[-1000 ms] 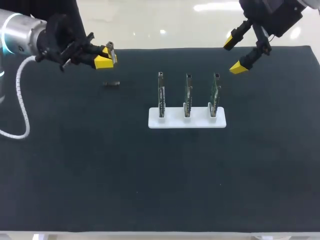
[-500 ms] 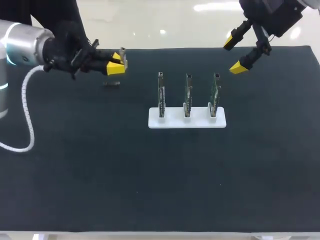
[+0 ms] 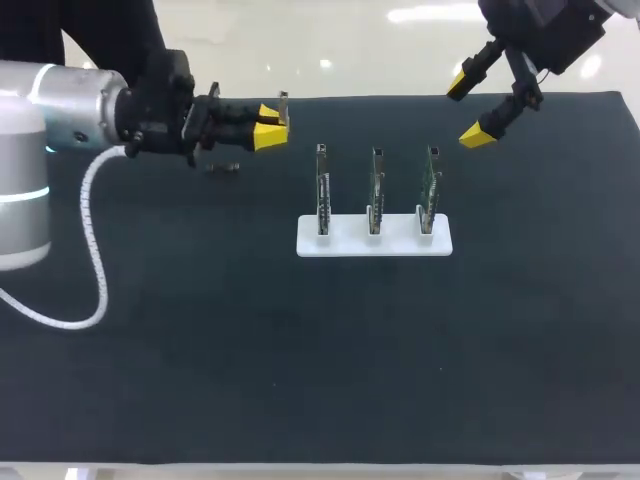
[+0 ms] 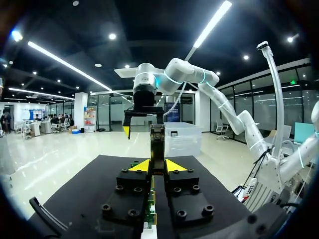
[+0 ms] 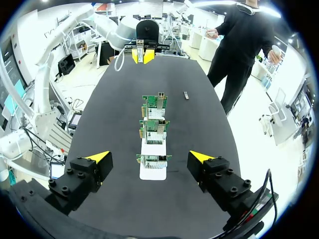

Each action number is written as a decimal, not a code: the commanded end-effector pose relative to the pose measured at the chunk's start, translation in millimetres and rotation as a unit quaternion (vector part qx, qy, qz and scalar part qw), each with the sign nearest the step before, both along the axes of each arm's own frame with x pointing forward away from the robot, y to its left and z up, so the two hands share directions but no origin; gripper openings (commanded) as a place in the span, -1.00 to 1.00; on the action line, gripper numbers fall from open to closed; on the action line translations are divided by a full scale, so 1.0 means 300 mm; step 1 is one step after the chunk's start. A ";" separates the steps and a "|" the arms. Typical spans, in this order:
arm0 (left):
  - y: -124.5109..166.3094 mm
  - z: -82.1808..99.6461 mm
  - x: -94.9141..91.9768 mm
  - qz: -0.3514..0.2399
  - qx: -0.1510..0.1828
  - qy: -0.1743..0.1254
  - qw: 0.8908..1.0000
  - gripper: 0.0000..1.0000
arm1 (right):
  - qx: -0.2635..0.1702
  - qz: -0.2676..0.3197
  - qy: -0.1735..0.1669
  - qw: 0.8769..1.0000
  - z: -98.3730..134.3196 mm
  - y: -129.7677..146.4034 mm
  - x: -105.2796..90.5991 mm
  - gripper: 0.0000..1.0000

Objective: Pick up the optical module with the left hand, and insert it into the network port with the right hand.

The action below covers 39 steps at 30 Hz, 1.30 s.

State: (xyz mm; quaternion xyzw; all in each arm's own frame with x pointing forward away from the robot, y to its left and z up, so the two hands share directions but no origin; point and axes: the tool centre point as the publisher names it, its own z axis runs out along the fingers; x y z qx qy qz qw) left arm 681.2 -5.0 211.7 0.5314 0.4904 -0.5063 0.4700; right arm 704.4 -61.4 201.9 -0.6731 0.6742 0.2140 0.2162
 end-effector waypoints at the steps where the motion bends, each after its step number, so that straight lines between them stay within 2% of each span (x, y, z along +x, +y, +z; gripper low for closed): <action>1: -0.029 -0.008 0.001 0.079 -0.008 -0.012 0.997 -1.00 | 0.000 -0.001 0.000 1.000 0.001 0.000 -0.002 1.00; 12: -0.061 -0.036 0.014 0.035 -0.016 -0.044 0.998 -1.00 | 0.000 -0.001 0.000 1.000 0.001 0.000 -0.002 1.00; 20: -0.080 -0.045 0.007 0.007 -0.010 -0.041 0.999 -1.00 | 0.000 -0.001 0.000 1.000 0.001 0.000 -0.002 1.00; 39: -0.102 -0.048 0.014 0.004 -0.007 -0.041 0.999 -1.00 | 0.000 -0.001 0.000 1.000 0.001 0.000 -0.002 1.00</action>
